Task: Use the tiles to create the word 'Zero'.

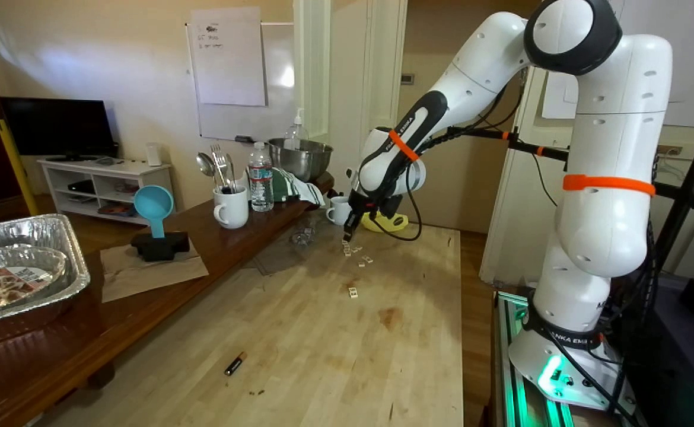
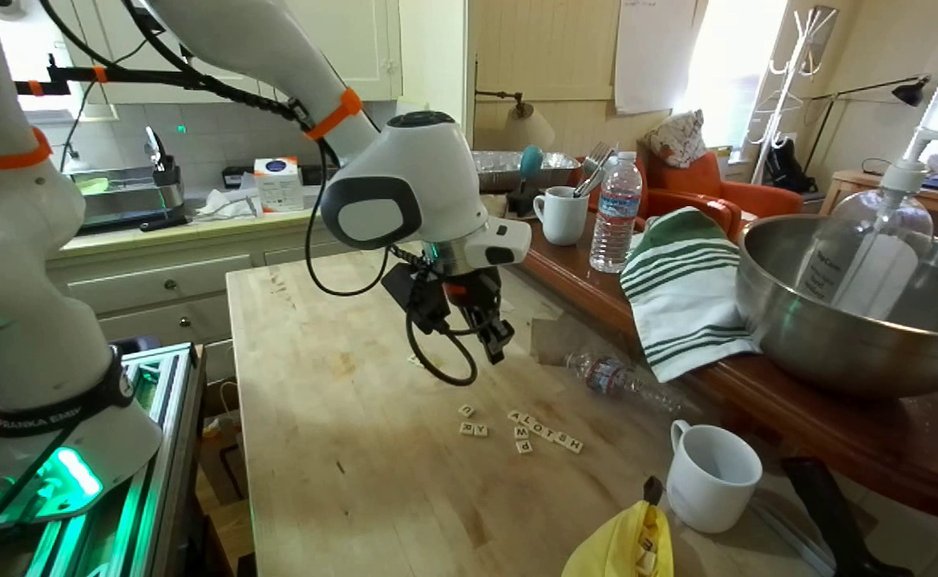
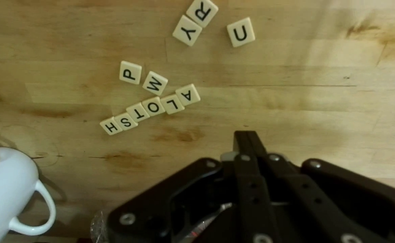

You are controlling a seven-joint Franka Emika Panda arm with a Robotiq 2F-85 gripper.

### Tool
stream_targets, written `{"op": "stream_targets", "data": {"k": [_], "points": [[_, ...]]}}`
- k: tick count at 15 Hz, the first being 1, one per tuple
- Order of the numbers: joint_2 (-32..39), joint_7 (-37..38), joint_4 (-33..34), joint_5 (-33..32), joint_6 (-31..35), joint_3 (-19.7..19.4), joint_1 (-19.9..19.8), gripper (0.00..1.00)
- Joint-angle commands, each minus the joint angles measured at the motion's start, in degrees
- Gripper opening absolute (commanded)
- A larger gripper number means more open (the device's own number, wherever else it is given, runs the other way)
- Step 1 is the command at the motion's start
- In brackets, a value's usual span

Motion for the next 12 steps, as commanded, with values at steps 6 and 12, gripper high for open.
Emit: {"op": "stream_targets", "data": {"k": [6, 12], "points": [[-6.07, 8.77, -5.07, -5.46, -5.31, -0.33, -2.18, 0.0], [-5.98, 8.95, -5.05, -4.56, -6.73, -1.19, -3.25, 0.0]]}}
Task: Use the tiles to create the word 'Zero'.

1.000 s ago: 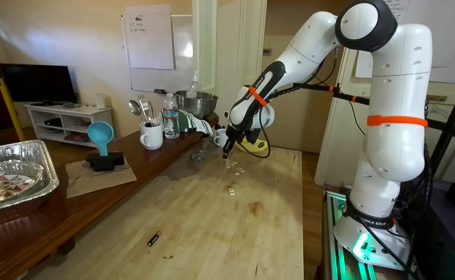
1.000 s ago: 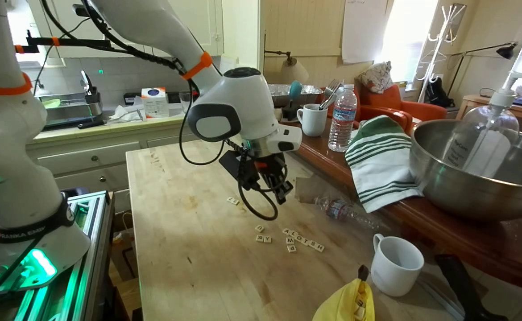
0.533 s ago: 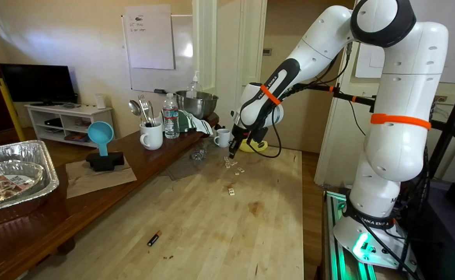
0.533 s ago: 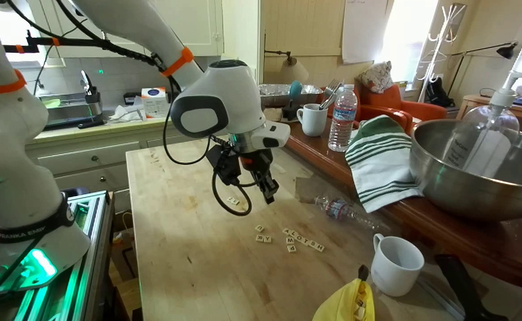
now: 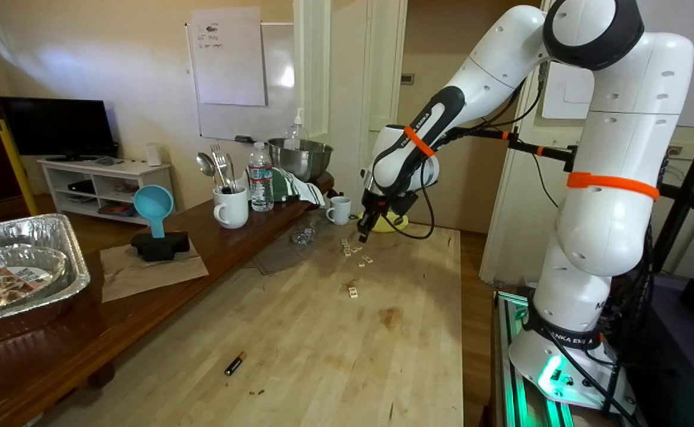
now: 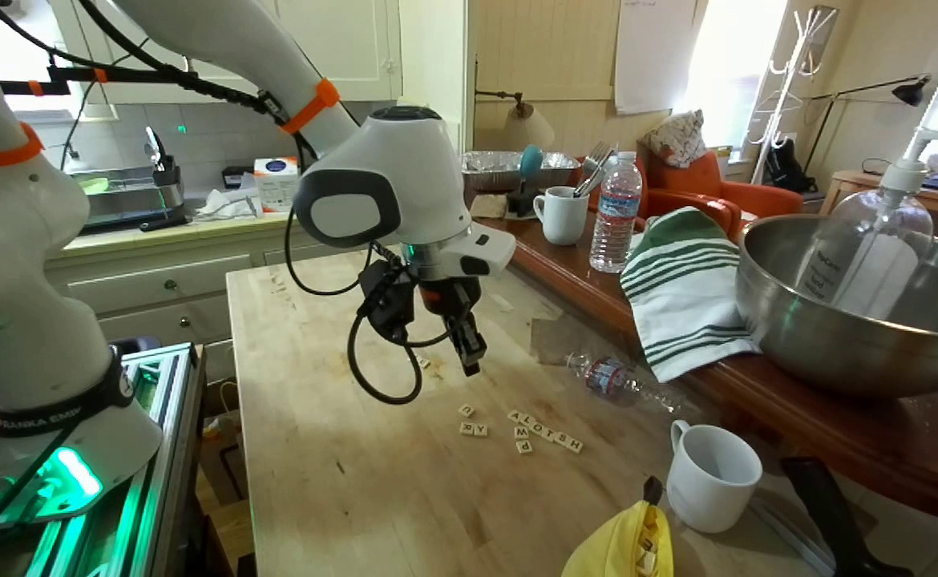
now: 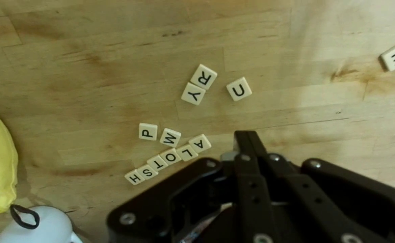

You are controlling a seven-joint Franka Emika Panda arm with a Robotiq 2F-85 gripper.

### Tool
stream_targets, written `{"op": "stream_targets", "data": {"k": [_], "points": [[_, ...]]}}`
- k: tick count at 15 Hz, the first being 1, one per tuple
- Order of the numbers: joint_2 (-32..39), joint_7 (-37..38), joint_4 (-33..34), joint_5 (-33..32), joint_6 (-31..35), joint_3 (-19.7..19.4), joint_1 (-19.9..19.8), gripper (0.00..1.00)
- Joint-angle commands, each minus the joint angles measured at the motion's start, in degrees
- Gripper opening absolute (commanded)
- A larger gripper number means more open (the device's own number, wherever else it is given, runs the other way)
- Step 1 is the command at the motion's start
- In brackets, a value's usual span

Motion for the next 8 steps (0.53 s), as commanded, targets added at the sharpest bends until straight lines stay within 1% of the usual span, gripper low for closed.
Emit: {"op": "stream_targets", "data": {"k": [1, 4, 6, 7, 8], "points": [[-0.85, 0.84, -0.86, -0.48, -1.66, -0.58, -0.91, 0.0], [0.18, -0.31, -0.19, 0.49, -2.17, -0.87, -1.41, 0.0], [0.93, -0.25, 0.0, 1.61, -0.33, -0.77, -1.6, 0.0], [0.29, 0.27, -0.03, 0.18, -0.87, -0.63, -1.43, 0.01], [0.35, 0.27, -0.02, 0.29, -0.87, -0.65, -1.54, 0.01]]}}
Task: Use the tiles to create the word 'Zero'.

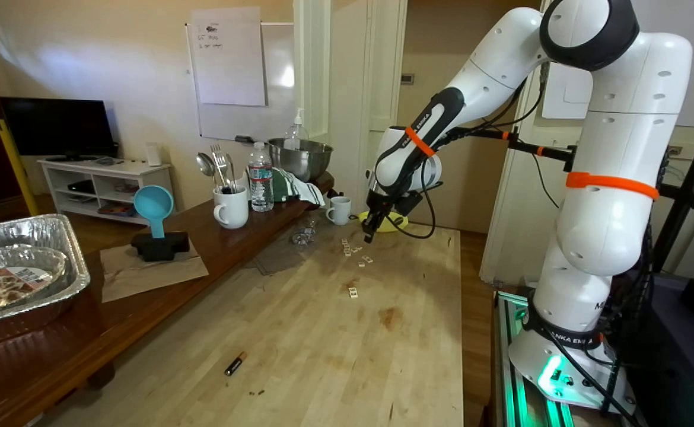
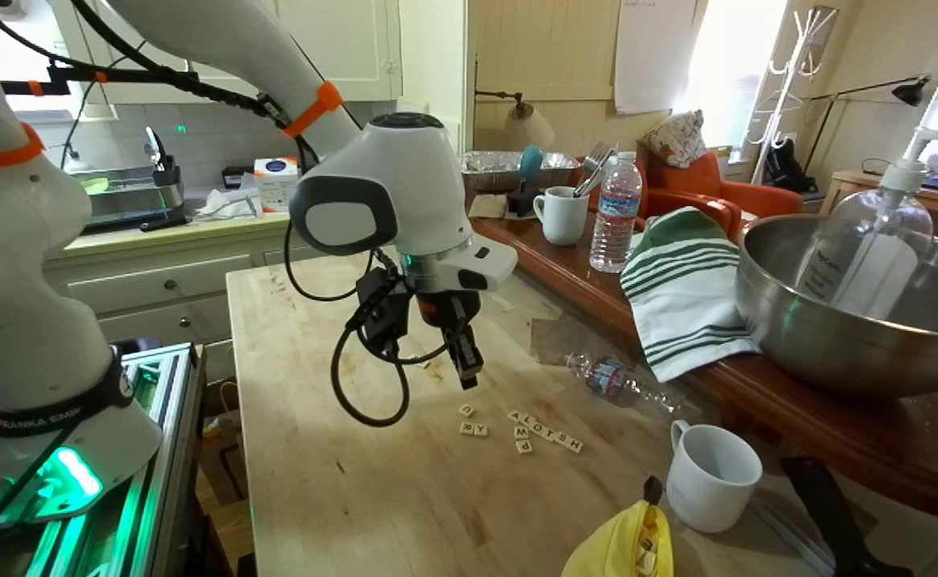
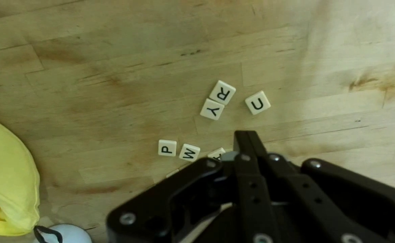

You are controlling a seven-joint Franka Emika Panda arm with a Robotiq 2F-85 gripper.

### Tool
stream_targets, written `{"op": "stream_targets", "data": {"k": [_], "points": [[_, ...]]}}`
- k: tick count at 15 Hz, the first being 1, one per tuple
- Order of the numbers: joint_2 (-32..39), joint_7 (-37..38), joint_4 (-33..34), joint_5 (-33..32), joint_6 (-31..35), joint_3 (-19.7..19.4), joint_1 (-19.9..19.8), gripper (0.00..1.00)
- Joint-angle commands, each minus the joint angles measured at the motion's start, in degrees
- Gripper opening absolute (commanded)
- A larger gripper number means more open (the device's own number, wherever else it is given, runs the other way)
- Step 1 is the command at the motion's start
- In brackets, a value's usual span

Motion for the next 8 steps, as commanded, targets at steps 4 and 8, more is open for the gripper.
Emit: {"op": "stream_targets", "data": {"k": [4, 8], "points": [[-0.06, 0.29, 0.01, -0.17, -0.12, 0.11, -0.13, 0.01], [3.51, 2.64, 1.4, -2.28, 1.69, -0.6, -0.71, 0.0]]}}
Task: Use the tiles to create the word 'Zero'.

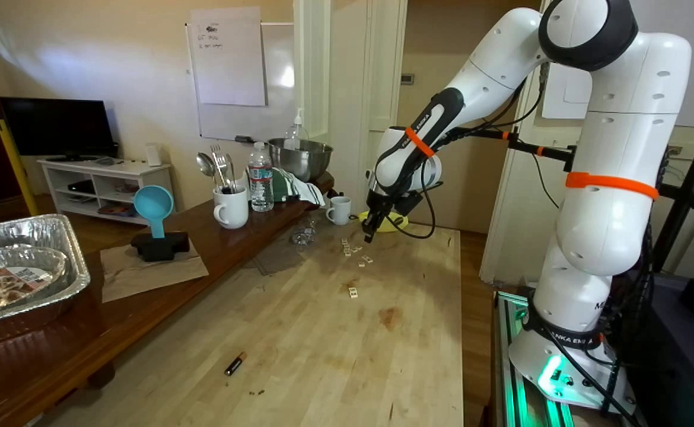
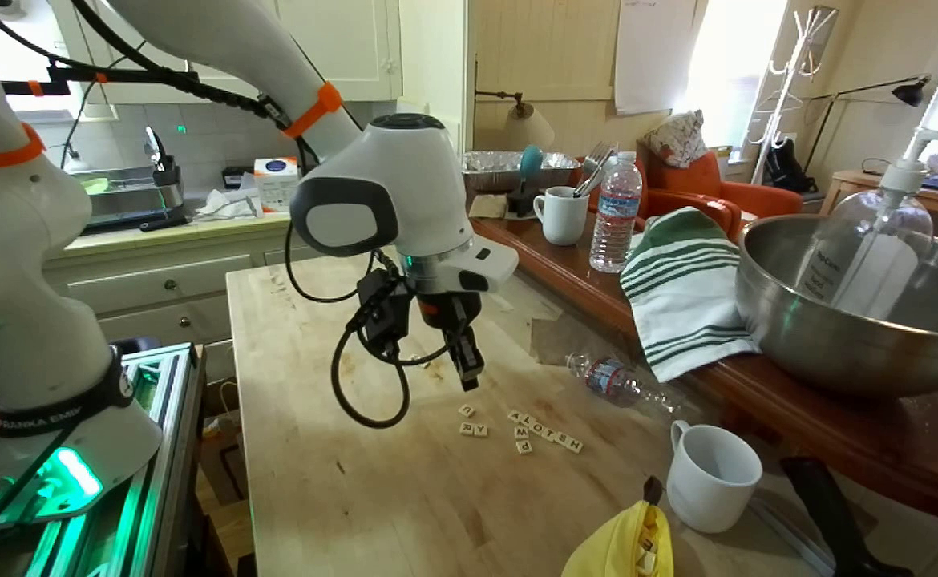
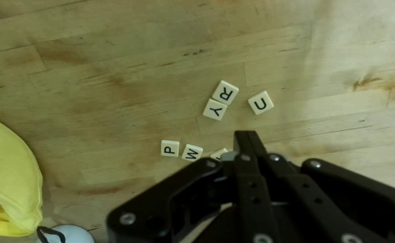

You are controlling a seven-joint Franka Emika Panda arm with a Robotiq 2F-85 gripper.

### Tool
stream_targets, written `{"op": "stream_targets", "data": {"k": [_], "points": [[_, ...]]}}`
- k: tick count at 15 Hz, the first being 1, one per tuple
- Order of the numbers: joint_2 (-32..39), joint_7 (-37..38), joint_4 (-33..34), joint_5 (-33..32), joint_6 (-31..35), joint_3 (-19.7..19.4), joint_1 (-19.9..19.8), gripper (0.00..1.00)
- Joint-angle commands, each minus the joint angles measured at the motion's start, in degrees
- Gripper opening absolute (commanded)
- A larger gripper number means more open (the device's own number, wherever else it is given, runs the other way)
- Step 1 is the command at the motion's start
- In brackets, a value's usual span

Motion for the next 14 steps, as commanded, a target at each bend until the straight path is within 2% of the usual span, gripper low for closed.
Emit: {"op": "stream_targets", "data": {"k": [1, 14], "points": [[3.91, 2.08, 1.47, -1.41, 1.77, -0.54, -0.73, 0.0], [10.47, 0.31, 2.96, 0.98, 2.01, 1.45, -3.04, 0.0]]}}
